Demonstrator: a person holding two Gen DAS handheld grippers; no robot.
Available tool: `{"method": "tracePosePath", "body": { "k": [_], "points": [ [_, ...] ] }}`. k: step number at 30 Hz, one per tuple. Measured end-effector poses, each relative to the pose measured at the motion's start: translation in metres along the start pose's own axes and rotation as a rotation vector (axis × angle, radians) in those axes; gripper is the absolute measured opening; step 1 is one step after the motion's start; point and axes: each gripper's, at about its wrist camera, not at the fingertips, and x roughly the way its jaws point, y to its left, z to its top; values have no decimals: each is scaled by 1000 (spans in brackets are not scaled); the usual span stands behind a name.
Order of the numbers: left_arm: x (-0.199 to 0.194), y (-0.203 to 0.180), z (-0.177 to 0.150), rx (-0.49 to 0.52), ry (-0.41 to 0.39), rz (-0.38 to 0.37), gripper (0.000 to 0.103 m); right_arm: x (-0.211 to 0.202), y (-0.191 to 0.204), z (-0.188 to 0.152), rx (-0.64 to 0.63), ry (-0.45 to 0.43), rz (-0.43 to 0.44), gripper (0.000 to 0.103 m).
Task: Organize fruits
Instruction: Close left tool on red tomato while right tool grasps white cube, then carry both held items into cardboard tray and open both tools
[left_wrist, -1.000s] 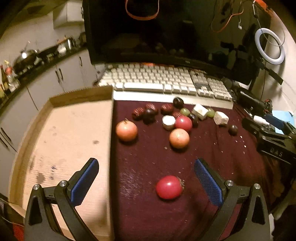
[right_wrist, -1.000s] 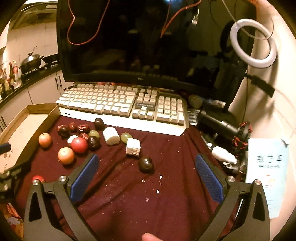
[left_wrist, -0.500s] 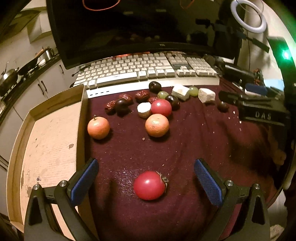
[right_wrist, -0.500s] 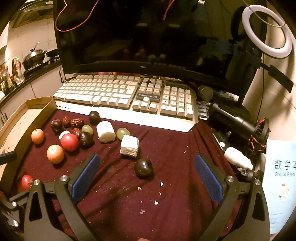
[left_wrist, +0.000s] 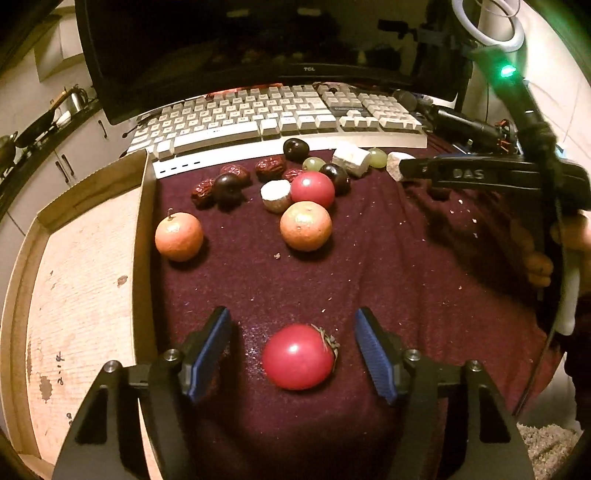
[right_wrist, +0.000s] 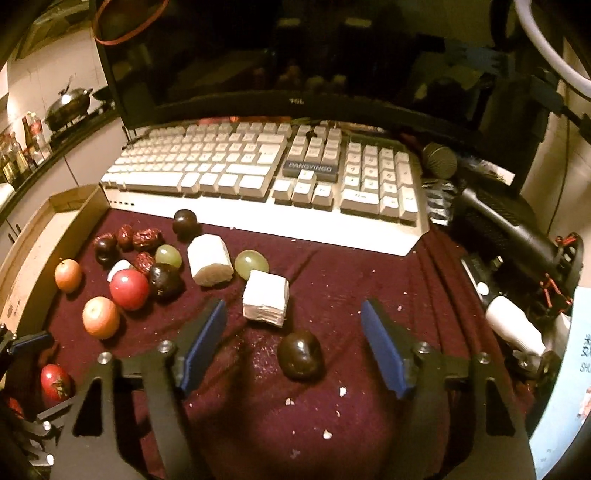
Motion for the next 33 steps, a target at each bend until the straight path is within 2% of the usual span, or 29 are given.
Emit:
{"method": "tracePosePath", "body": {
  "k": [2,8,12,14,19,24,27,30,33],
  "points": [
    [0,1,1,4,-1,-10,69,8,-1,1,15,26,5,64],
    [0,1,0,20,-3,-28,67,21,-6,2,46,56,29,59],
    [1,-1,-1,39,-9,-15,67,26,-4,5,39,63,26,58],
    [1,0,-1,38,-12,-17,66,27,-3,4,36,53,28,51],
    [-1,6,-1,20,-21,-12,56,26,-5,5,33,39,38,30],
    [-4,6,-3,20,-21,-20,45,23,-6,5,39,25,52,28],
    [-6,2,-7,36,-16,-12,43,22,-8,4,46,22,59,28],
    [-10,-1,-11,51,-17,-4,37,21,-8,3,45,15,66,28],
    [-11,-4,-13,62,-20,-8,36,20,-9,3,42,6,72,28]
  ]
}}
